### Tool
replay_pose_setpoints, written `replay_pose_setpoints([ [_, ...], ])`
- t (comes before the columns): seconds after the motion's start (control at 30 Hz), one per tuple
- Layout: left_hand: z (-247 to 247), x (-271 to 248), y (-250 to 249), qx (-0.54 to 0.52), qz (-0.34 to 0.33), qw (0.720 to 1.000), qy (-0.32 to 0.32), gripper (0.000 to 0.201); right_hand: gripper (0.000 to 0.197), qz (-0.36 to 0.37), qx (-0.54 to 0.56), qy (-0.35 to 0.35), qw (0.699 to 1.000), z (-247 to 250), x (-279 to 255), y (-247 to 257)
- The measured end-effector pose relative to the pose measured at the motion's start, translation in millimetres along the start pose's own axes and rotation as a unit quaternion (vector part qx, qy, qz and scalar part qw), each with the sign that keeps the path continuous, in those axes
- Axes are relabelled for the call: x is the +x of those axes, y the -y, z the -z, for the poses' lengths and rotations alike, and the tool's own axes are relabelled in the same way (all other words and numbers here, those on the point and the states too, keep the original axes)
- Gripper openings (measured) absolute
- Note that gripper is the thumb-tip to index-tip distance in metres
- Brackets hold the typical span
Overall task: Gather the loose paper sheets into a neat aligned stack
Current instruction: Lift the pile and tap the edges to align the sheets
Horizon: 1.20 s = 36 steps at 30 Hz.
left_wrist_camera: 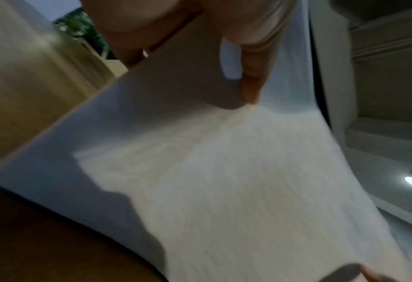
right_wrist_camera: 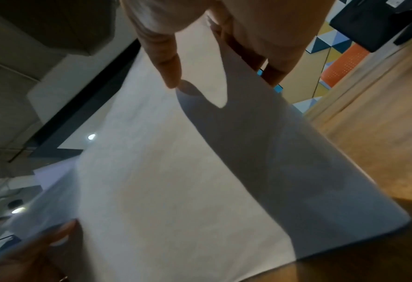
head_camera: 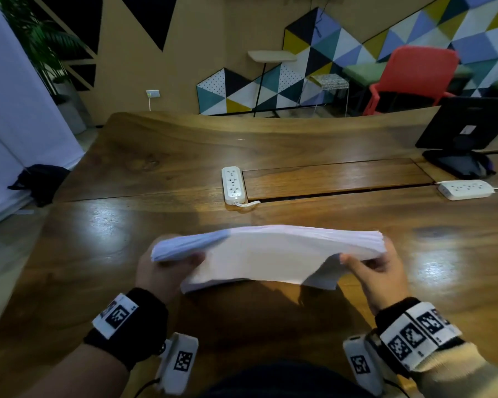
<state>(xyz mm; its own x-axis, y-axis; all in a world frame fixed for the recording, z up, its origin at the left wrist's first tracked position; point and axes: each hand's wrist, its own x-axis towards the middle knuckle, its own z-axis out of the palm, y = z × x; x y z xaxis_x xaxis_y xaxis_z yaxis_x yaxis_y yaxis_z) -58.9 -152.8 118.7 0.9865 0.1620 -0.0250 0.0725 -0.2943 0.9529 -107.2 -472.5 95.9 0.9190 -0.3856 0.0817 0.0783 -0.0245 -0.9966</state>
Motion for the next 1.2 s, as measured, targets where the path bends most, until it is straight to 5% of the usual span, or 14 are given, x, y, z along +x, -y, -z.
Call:
replay_pose_setpoints([
  [0.13,1.6,5.1,5.1,-0.018,0.055,0.998,0.016,0.023,0.045,-0.044,0.007,-0.012,0.999,-3.0,6.9,-8.1],
  [0.23,2.6,9.8,6.6,-0.025,0.051,0.997,0.047,0.018,0.069,-0.080,0.017,-0.012,0.997,-2.9,12.4,-5.9],
  [0.3,1.8,6.0,-2.4,-0.039,0.042,0.998,0.039,0.020,0.039,-0.075,-0.028,-0.026,0.996,-6.2,11.1,1.8],
  [0.37,-3.5,-1.4,-15.8,-0.065,0.033,0.997,0.023,0.025,0.051,-0.027,-0.172,-0.115,0.978,-10.9,9.0,15.9],
  [0.43,-10.9,-7.9,-29.3,-0.065,-0.006,0.997,0.031,0.029,0.067,0.114,-0.286,-0.157,0.938,-21.0,4.8,37.4],
  [0.53,-21.0,-16.0,-51.1,0.024,-0.110,0.992,0.061,0.028,0.065,0.312,-0.404,0.008,0.860,-45.5,-3.8,69.2],
  [0.67,-33.8,-24.9,-76.9,0.207,-0.290,0.927,0.117,0.004,0.028,0.385,-0.430,0.168,0.799,-76.2,-5.5,94.4],
  [0.8,-26.2,-16.8,-82.5,0.249,-0.253,0.924,0.146,0.014,0.023,0.346,-0.295,0.157,0.877,-63.6,6.5,108.9],
  [0.87,-13.2,-11.6,-77.2,0.257,-0.179,0.937,0.151,0.027,0.027,0.306,-0.203,0.138,0.920,-48.6,11.6,121.1],
  [1.0,9.2,6.5,-79.0,-0.005,-0.077,0.992,0.102,0.022,0.055,0.230,-0.099,0.112,0.962,-32.4,16.4,130.4],
  [1.1,1.8,16.5,-83.6,-0.258,-0.049,0.957,0.125,0.039,0.035,0.156,-0.012,0.074,0.985,-36.9,20.0,125.3],
  [1.2,-20.0,4.8,-91.3,-0.192,-0.089,0.974,0.077,0.020,0.036,0.130,-0.018,0.012,0.991,-49.3,16.2,117.9],
])
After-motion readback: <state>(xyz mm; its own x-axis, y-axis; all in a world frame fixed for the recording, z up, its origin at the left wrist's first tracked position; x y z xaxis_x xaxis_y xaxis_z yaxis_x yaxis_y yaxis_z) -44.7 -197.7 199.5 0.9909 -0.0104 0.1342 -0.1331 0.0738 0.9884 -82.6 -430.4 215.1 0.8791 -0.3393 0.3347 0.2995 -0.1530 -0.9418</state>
